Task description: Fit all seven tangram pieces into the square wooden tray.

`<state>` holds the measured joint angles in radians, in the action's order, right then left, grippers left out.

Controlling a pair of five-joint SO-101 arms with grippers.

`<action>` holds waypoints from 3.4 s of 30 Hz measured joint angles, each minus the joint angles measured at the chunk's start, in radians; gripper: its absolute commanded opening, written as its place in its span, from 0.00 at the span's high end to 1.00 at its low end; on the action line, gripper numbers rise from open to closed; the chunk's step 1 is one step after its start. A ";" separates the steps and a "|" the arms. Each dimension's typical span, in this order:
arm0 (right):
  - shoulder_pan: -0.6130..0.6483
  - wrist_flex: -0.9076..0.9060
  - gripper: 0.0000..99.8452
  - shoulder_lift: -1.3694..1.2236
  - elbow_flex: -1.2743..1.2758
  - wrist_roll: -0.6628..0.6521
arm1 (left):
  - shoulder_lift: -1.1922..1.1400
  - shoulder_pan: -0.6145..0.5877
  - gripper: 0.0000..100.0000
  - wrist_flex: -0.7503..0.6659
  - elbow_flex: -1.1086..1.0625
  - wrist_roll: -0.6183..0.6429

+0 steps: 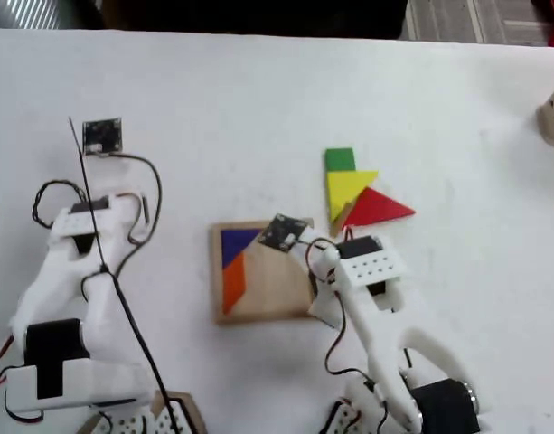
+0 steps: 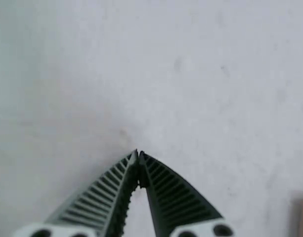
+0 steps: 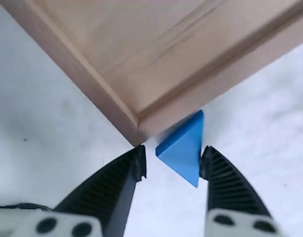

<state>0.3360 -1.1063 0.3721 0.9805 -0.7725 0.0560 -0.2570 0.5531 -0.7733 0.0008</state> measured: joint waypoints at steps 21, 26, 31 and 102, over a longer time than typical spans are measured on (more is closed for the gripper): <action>-0.031 0.028 0.98 -0.092 -0.029 0.041 | 0.000 0.000 0.98 0.000 0.000 0.000; -0.057 0.038 0.98 -0.092 -0.029 0.086 | 0.000 0.000 0.98 0.000 0.000 0.000; -0.150 0.005 0.98 -0.094 -0.074 0.123 | 0.000 0.000 0.98 0.000 0.000 0.000; -0.304 -0.170 0.98 -0.107 -0.250 0.427 | 0.028 0.054 0.98 0.068 -0.012 -0.014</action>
<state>0.0322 -1.2766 0.2647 0.7304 -0.3460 0.0836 -0.2033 0.6206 -0.7856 -0.0130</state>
